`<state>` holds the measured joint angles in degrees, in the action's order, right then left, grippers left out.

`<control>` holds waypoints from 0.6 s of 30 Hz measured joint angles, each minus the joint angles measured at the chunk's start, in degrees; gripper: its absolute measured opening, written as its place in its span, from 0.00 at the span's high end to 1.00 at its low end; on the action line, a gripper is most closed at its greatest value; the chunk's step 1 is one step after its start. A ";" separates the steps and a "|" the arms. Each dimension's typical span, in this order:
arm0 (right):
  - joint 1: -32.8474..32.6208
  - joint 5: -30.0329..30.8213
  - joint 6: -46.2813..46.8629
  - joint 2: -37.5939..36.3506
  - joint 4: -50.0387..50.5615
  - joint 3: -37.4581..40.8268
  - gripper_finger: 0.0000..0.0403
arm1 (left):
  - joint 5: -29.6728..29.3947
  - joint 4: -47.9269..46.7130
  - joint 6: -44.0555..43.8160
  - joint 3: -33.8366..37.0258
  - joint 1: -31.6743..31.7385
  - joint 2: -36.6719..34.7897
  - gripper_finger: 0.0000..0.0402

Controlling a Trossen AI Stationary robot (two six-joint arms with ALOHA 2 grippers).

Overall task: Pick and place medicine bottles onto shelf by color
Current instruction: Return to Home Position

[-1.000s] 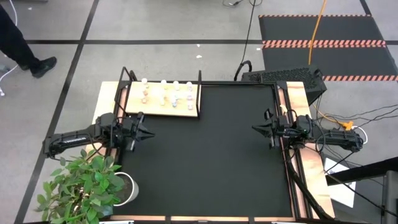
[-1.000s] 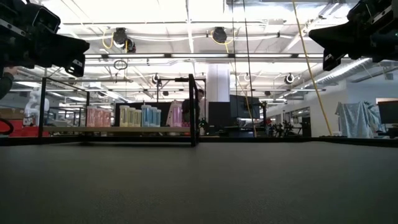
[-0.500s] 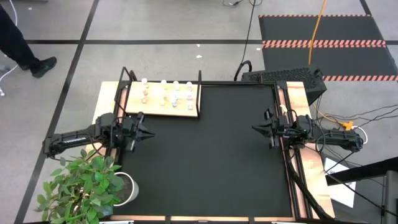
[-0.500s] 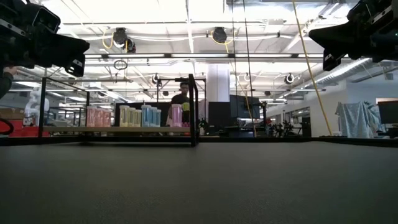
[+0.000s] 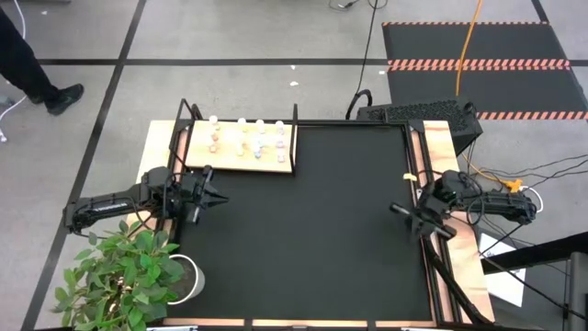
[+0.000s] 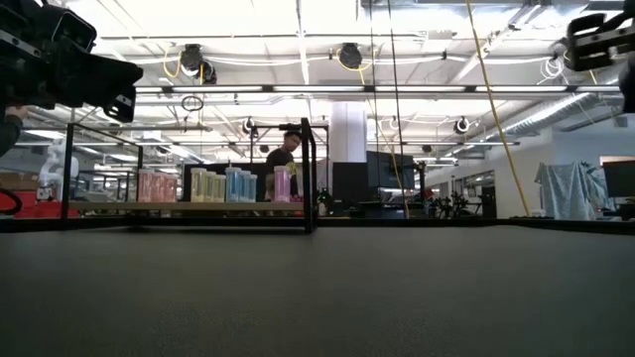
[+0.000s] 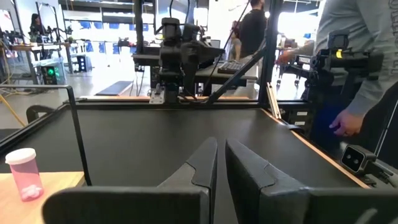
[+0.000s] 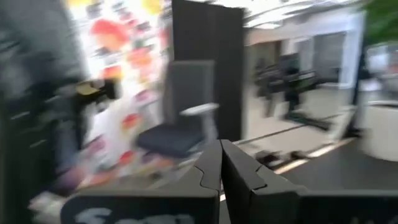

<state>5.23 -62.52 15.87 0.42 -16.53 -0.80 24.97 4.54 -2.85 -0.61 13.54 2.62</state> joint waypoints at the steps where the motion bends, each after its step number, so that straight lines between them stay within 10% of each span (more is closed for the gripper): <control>1: 0.00 -2.88 -0.06 0.03 0.14 0.00 1.00 | 0.00 0.02 0.01 0.00 0.00 -0.01 0.91; 18: 0.02 -6.45 -0.04 0.01 0.13 0.00 1.00 | -0.02 0.00 0.01 0.01 0.00 -0.01 0.91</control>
<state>5.26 -68.97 15.84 0.43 -16.40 -0.80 24.95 4.54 -2.84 -0.60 13.54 2.61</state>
